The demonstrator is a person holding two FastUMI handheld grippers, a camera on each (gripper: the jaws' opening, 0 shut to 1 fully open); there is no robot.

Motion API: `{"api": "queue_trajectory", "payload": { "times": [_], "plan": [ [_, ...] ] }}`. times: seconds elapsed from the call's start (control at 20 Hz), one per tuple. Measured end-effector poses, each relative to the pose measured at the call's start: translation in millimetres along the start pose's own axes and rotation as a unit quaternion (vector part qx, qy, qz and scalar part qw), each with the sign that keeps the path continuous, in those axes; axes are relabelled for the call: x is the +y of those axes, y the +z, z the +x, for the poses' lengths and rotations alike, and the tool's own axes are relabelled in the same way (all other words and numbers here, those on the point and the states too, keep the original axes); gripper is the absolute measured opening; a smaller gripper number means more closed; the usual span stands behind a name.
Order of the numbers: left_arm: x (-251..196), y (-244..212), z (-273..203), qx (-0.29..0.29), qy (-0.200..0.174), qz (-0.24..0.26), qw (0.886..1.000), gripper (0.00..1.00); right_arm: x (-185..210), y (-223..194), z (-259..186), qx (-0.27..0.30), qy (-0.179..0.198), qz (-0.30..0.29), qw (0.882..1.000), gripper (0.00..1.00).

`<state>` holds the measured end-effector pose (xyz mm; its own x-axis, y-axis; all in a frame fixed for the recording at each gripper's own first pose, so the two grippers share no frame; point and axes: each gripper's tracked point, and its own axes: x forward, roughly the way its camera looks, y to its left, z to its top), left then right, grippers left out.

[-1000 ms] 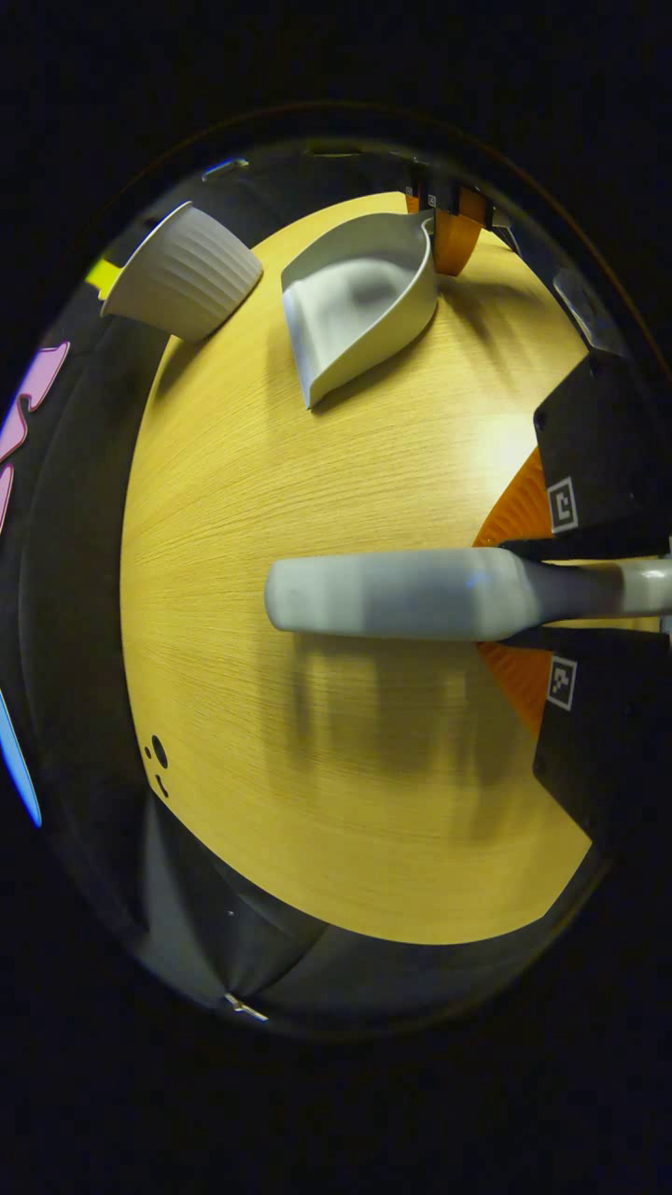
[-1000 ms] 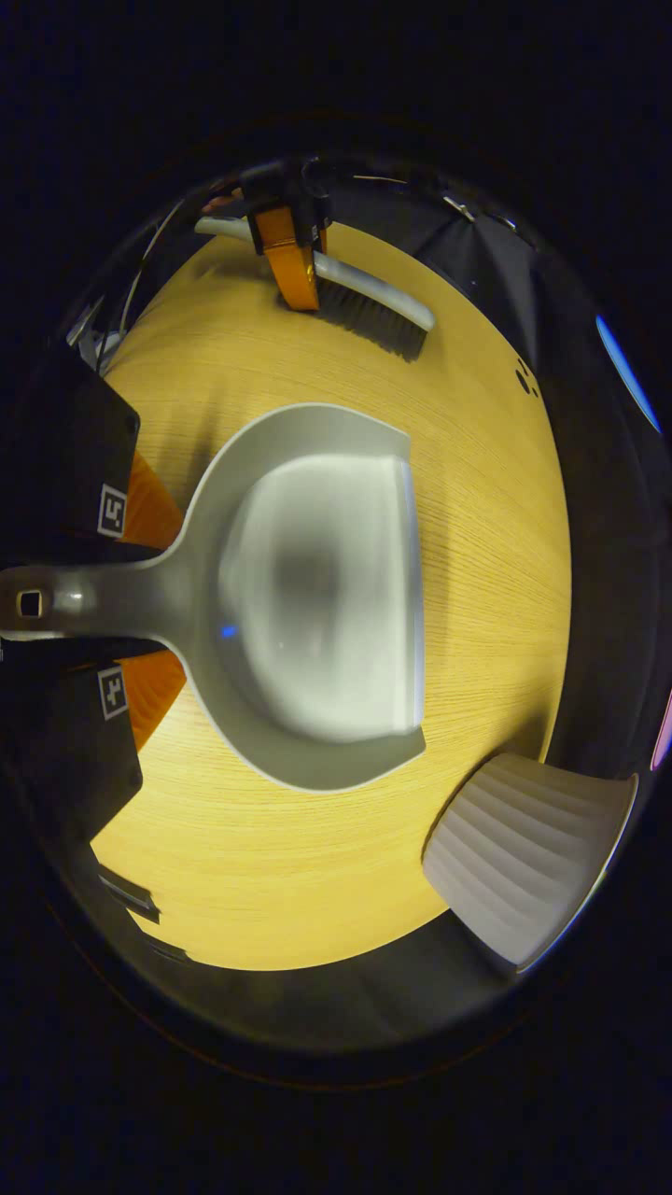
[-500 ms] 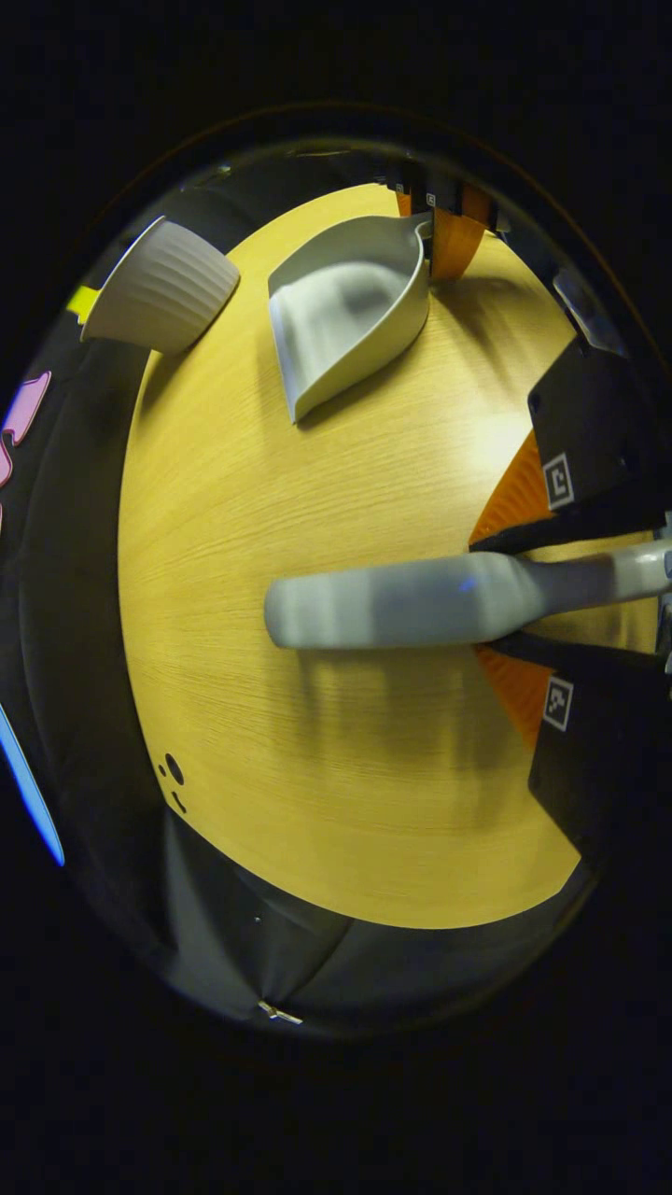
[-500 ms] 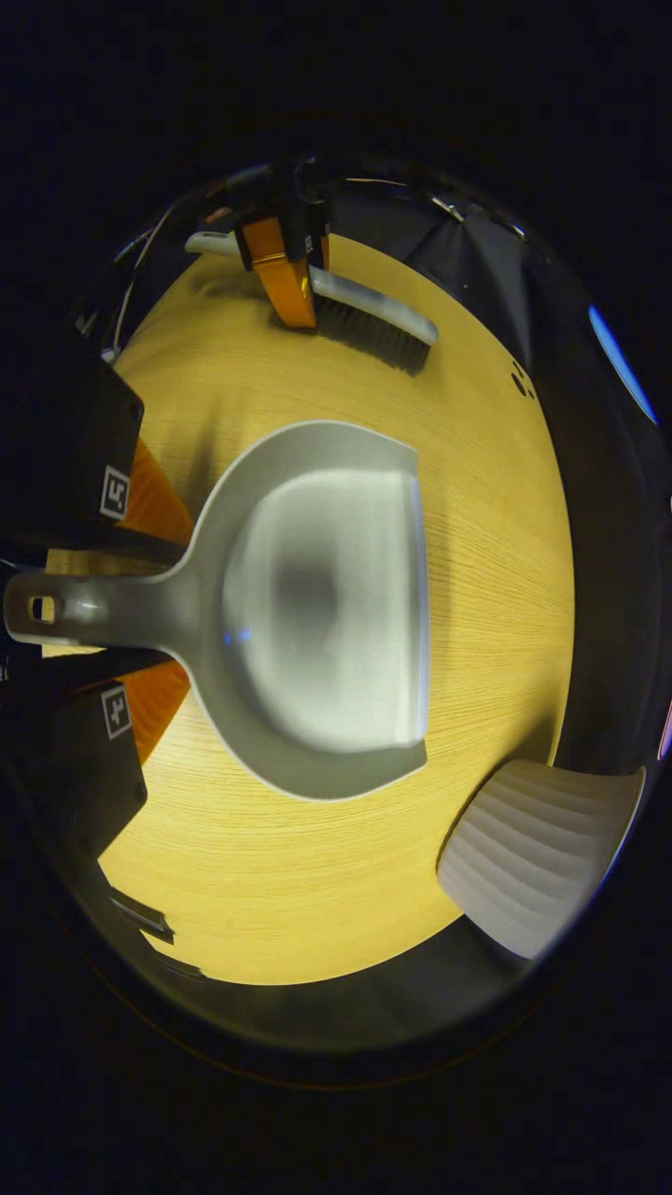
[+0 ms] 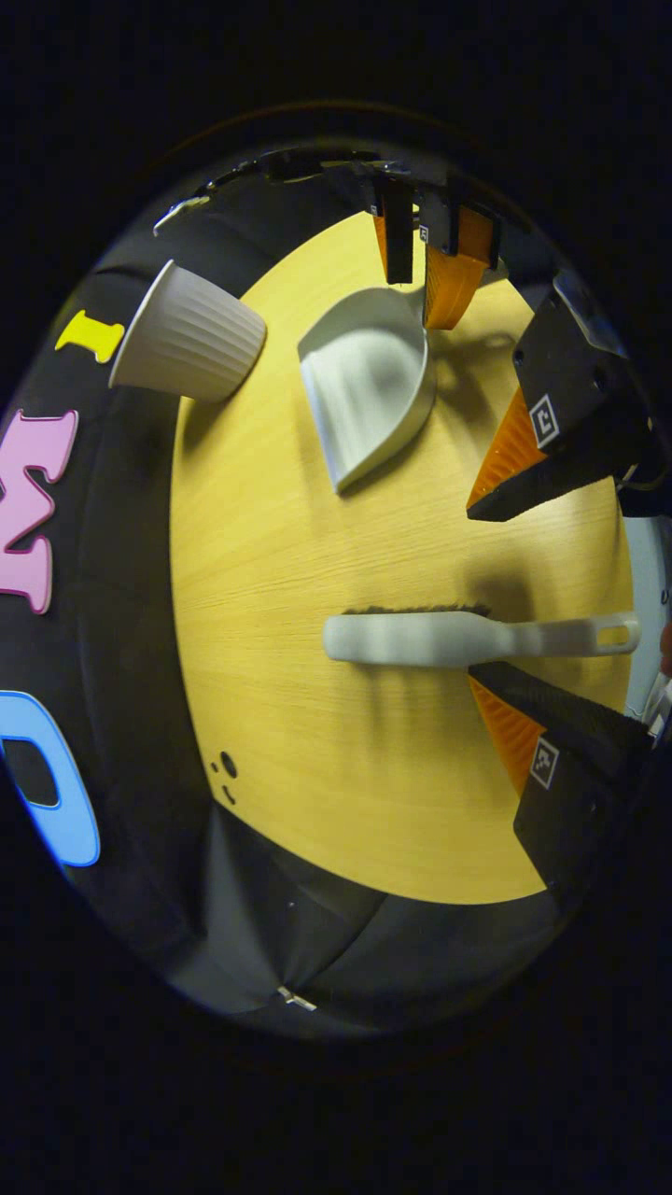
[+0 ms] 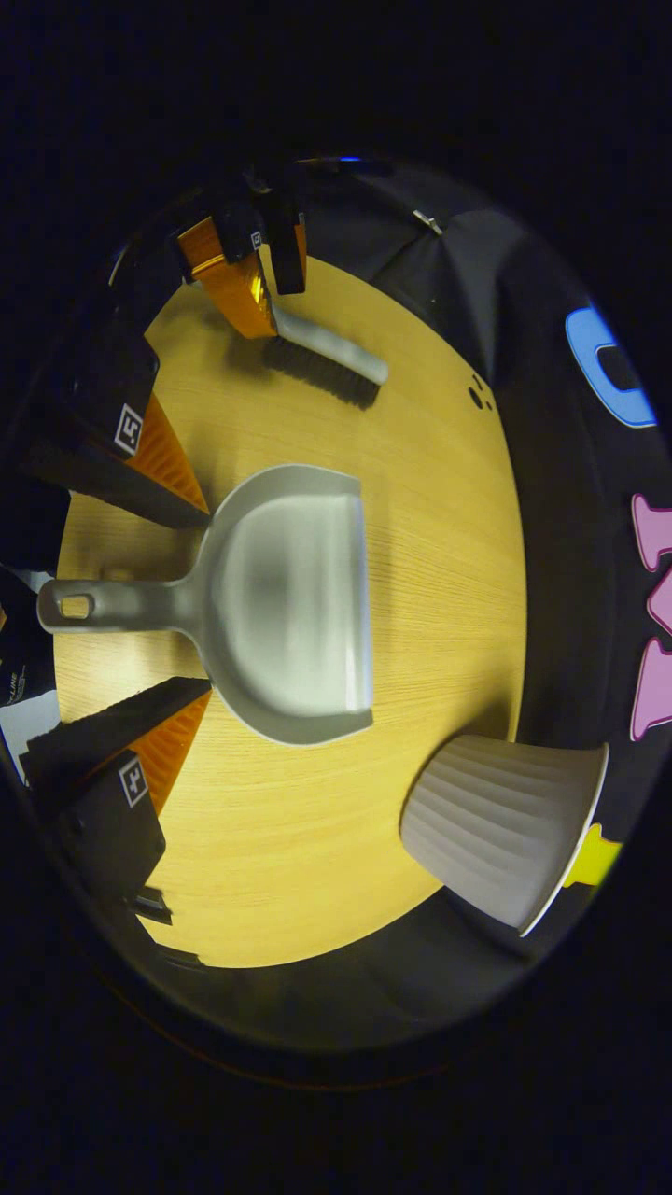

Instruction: Pick up the small broom and dustpan from the desktop, sweep the trash into the dustpan with the broom, and then empty the trash into the garbage bin.

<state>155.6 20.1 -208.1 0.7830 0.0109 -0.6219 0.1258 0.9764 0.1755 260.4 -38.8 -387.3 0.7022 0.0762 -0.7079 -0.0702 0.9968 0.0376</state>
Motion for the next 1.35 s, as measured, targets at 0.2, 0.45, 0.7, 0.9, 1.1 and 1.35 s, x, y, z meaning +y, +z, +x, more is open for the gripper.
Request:
{"api": "queue_trajectory", "payload": {
  "times": [0.2,0.45,0.7,0.9,1.1,1.35],
  "plan": [
    [-10,25,-46,-0.089,0.005,0.018,0.996,0.96,-9,33,-34,-0.078,-0.011,-0.019,0.997,1.00],
    [-19,57,-109,-0.216,0.029,-0.019,0.976,0.96,1,54,-65,-0.146,0.007,-0.054,0.988,1.00],
    [-38,74,-148,-0.280,0.014,-0.029,0.960,0.96,6,82,-111,-0.241,0.020,-0.082,0.967,0.99],
    [-45,87,-168,-0.306,0.023,-0.004,0.952,0.96,4,86,-127,-0.271,0.030,-0.091,0.958,0.98],
    [-59,80,-168,-0.298,0.011,0.009,0.955,0.96,-1,81,-125,-0.266,0.022,-0.088,0.960,0.98],
    [-68,71,-163,-0.279,0.005,0.004,0.960,0.96,-11,73,-127,-0.259,0.023,-0.078,0.962,0.98]
  ]
}}
